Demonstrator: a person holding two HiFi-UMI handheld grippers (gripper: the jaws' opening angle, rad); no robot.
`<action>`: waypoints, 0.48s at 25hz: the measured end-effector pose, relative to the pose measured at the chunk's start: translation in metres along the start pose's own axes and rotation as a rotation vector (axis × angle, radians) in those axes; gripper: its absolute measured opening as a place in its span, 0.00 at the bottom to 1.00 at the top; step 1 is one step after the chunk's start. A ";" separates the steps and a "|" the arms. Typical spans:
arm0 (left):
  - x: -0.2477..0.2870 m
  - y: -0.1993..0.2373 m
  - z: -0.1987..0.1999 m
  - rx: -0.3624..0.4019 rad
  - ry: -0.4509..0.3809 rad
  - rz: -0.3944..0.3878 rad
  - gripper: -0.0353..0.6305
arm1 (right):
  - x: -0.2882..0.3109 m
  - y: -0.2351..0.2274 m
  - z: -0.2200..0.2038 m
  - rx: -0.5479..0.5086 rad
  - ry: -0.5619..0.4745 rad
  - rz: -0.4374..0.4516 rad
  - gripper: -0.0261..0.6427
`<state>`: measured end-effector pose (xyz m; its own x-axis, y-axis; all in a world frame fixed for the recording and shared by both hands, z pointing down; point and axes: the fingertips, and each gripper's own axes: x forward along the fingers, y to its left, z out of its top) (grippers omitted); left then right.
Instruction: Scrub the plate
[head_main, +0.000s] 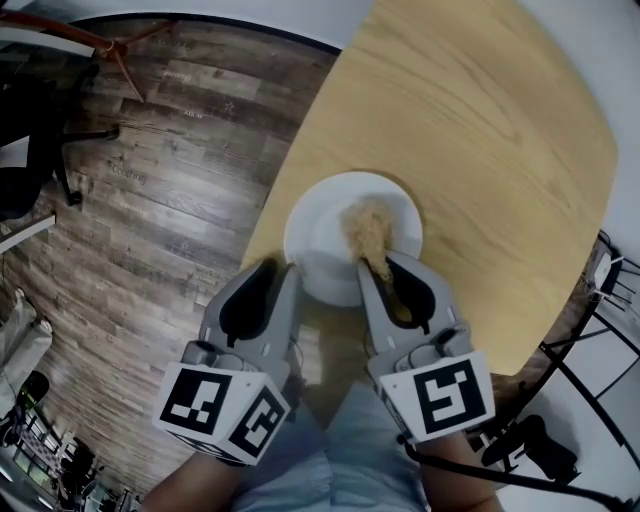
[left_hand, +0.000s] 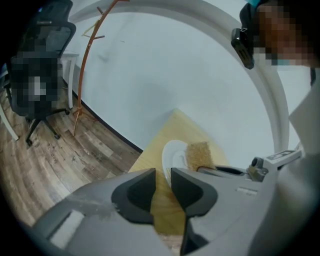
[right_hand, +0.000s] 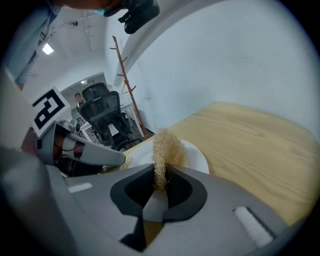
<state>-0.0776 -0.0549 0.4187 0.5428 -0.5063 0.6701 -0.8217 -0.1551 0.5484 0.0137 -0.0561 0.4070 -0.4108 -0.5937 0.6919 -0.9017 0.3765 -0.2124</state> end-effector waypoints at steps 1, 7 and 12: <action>0.001 0.001 -0.001 -0.010 0.005 0.000 0.21 | 0.000 0.000 0.000 0.001 -0.004 0.003 0.10; 0.008 -0.006 -0.006 -0.006 0.059 -0.024 0.21 | 0.002 0.002 0.001 0.007 -0.015 0.017 0.10; 0.013 -0.006 -0.001 -0.019 0.051 -0.002 0.21 | 0.000 0.002 -0.002 0.018 -0.013 0.037 0.10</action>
<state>-0.0655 -0.0595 0.4244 0.5530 -0.4621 0.6933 -0.8175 -0.1401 0.5587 0.0120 -0.0541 0.4075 -0.4455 -0.5890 0.6742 -0.8881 0.3856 -0.2500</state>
